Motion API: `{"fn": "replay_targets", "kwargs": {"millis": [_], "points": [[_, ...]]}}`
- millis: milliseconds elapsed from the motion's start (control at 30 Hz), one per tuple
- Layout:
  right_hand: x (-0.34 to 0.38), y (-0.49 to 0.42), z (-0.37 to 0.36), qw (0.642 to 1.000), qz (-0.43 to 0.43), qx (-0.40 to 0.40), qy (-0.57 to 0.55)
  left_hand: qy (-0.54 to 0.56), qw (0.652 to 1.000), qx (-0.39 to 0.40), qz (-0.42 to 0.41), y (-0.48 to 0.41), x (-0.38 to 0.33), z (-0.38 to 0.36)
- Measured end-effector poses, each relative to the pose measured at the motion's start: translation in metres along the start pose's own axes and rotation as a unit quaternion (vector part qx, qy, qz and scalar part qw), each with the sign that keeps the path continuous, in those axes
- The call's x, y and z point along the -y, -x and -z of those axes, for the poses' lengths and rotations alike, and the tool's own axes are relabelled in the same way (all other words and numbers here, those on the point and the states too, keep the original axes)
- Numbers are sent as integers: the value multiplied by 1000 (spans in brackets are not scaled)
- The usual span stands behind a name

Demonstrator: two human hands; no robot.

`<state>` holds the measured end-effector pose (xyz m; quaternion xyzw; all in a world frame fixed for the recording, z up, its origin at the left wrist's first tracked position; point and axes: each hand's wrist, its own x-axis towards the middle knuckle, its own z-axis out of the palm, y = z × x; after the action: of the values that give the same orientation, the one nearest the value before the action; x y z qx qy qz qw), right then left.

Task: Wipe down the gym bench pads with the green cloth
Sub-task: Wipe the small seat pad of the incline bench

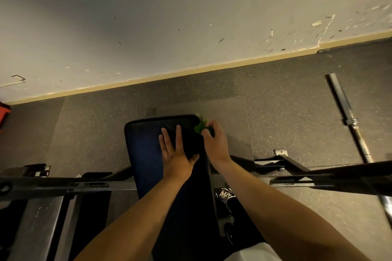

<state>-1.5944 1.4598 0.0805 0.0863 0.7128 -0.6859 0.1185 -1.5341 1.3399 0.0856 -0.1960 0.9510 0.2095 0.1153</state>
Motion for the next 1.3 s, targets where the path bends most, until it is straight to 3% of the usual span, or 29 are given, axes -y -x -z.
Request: {"fn": "replay_targets", "kwargs": {"millis": [133, 300, 567, 833, 1167, 1300], "points": [[-10, 13, -3, 997, -62, -31, 23, 6, 1000, -5, -11, 1, 1, -2], [11, -2, -1, 990, -126, -43, -42, -6, 1000, 1, -21, 3, 3, -3], [33, -44, -12, 997, -54, 41, -41, -26, 999, -16, -32, 5, 5, -5], [-18, 11, -3, 994, -111, -7, -11, -11, 999, -29, -39, 6, 11, -11], [-41, 45, 17, 991, -127, 13, 44, 9, 998, -43, -34, 22, 11, -23], [-10, 13, 10, 999, -39, -13, 7, -19, 998, -41, -33, 30, 15, -28]]}}
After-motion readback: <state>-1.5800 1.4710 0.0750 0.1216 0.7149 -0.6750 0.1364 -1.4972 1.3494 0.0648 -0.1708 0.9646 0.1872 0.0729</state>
